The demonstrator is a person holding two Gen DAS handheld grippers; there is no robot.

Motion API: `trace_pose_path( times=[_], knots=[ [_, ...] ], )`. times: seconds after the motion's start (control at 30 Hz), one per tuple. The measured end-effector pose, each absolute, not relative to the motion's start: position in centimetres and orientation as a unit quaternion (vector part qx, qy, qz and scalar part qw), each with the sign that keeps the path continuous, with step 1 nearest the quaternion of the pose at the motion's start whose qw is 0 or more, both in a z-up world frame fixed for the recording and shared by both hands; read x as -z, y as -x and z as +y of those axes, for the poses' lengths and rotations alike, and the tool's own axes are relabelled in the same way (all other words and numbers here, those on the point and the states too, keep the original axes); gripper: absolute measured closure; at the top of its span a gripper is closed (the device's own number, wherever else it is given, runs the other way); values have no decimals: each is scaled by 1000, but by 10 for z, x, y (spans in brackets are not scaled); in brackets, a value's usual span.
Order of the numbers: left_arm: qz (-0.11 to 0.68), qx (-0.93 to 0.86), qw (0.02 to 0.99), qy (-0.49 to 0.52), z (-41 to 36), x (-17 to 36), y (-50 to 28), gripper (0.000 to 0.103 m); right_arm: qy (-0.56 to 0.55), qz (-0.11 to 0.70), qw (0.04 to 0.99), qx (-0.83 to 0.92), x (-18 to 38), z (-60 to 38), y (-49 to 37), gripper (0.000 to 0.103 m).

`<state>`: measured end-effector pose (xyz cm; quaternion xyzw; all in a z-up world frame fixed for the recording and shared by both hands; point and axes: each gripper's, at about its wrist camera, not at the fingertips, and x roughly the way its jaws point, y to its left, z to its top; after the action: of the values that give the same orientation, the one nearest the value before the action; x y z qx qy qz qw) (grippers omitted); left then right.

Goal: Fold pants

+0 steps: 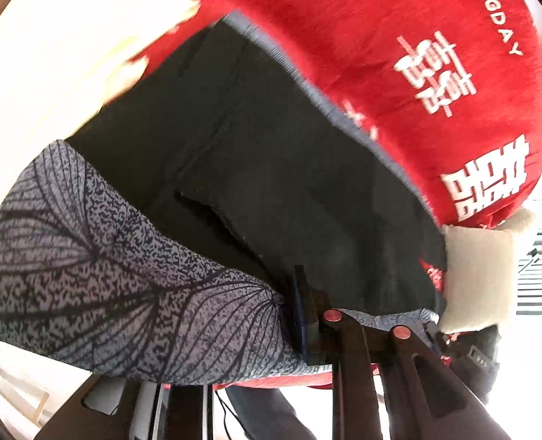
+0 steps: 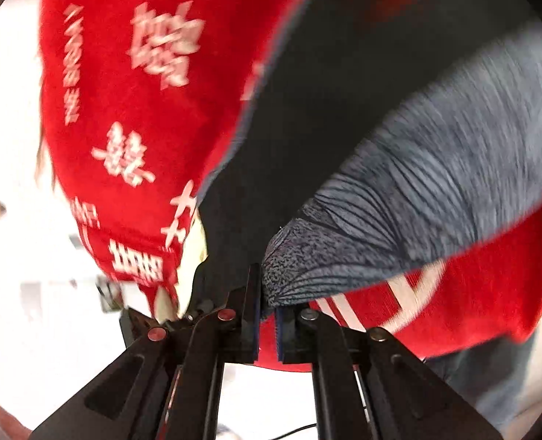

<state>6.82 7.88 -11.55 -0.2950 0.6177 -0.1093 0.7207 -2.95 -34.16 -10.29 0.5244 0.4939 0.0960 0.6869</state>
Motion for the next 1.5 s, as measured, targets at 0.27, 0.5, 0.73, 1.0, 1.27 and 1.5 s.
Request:
trace_pose_path(
  times=[0.27,0.5,0.73,1.0,1.27,1.5],
  knots=[
    [591,112,747,283,58,84,-155,81,-438,526,712,-157,64,-361,-101,97],
    [603,97,752,247,44,129,-251,81,-408,592,676,-159,120,-383,-200,97],
    [631,63,733,246,40,187,-288,76,-387,641,646,-149,188,-387,-252,93],
    [615,21,770,168,42,125,-256,22,-354,635,661,-184,148,-386,-255,36],
    [638,-9,767,69,11,163,-268,22,-234,660,687,-196,130,-355,-238,60],
    [637,-49,769,-22,-16,179,-269,10,-260,649,695,-168,152,-368,-251,62]
  ],
)
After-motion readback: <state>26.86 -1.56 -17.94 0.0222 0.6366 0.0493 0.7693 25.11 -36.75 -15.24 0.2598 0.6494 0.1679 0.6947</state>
